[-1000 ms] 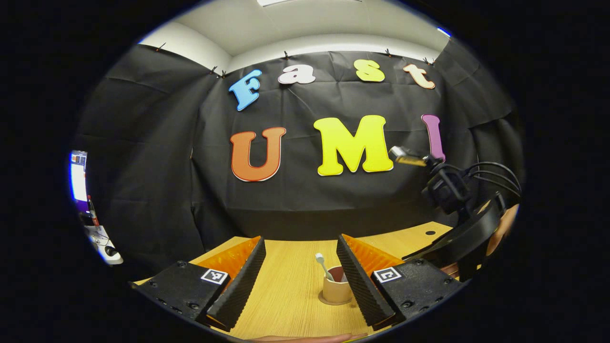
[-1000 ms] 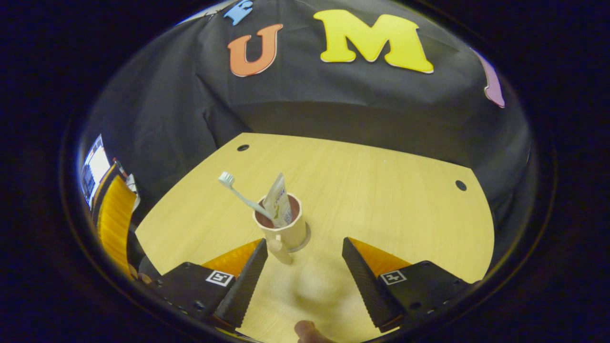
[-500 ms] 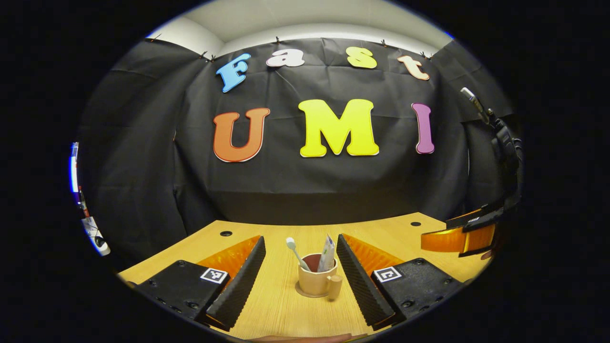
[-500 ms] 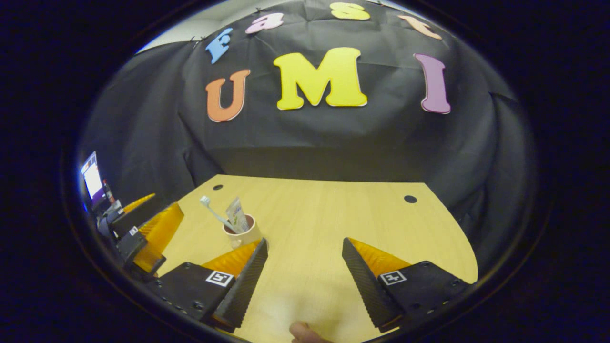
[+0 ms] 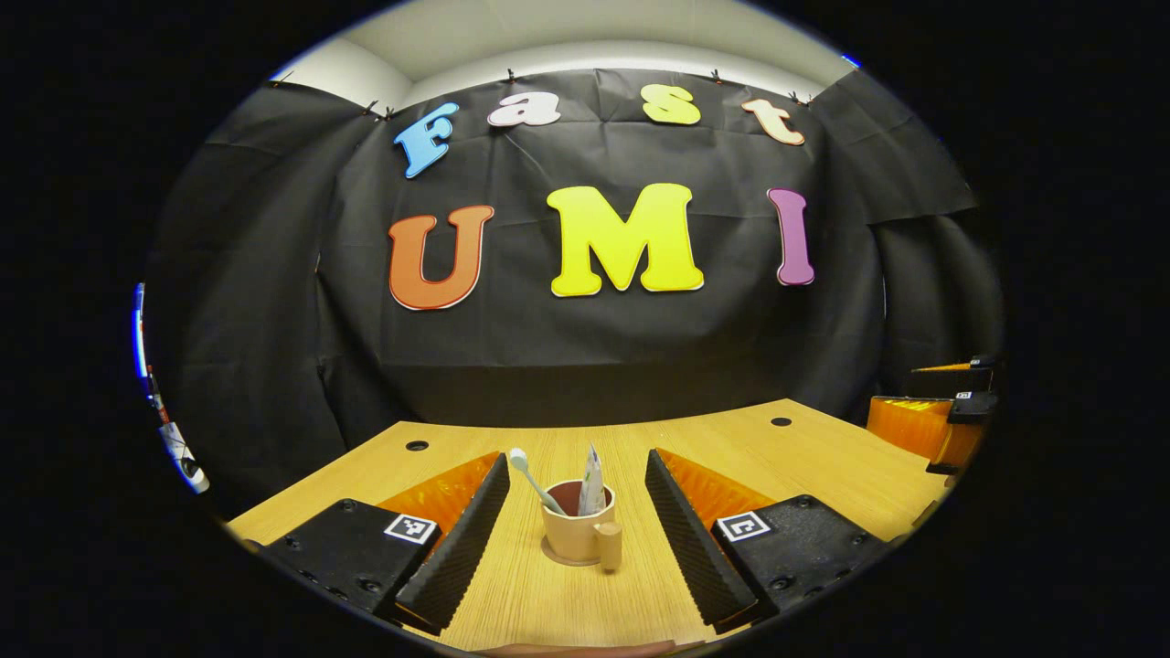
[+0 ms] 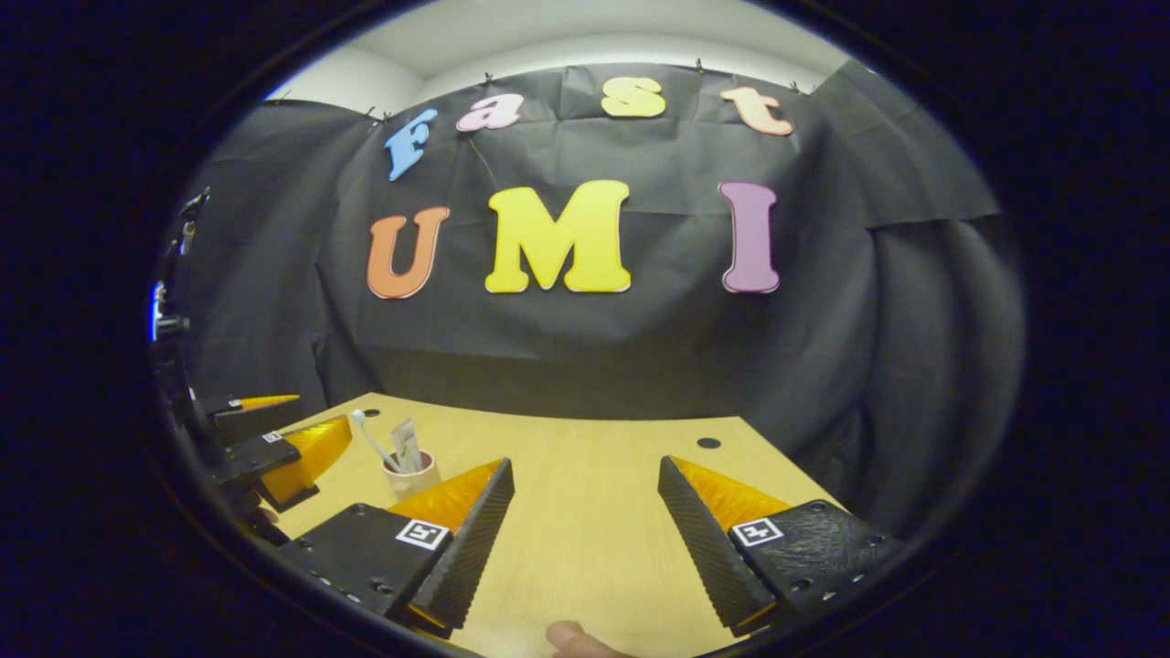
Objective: Put the toothbrush and toothpaste on the desktop into the cup, then pick up the cup and place it on the coaster on the desktop.
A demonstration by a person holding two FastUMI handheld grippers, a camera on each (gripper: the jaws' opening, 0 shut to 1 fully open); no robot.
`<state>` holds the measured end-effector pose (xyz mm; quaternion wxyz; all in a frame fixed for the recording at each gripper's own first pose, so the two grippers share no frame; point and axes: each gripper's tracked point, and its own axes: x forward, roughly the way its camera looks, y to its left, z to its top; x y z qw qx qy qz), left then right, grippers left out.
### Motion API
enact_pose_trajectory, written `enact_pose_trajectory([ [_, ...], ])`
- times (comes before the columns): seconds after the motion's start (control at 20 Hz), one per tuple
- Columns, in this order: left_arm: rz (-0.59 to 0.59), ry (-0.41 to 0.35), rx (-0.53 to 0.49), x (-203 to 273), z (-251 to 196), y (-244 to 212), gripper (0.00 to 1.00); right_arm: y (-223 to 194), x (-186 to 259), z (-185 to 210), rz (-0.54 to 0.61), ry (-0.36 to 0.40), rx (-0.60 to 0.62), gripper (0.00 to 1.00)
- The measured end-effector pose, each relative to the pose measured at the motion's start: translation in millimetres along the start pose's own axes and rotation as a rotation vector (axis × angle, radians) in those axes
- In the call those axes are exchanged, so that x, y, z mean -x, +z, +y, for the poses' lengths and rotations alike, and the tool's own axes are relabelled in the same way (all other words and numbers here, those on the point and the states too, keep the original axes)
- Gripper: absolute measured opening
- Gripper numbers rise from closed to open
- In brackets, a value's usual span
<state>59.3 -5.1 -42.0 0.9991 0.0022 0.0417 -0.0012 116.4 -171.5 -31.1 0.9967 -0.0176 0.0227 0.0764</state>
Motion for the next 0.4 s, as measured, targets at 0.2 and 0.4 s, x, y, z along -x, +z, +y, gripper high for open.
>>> enact_pose_trajectory([
  [0.2,-0.004,-0.004,-0.001,3.6,-6.8,2.0,0.95,-1.6,10.8,-4.4,-0.033,-0.012,0.017,0.96],
  [0.4,-0.016,-0.003,-0.008,4.7,-8.5,5.0,0.95,-3.4,9.3,-4.3,-0.023,-0.011,0.025,0.95],
])
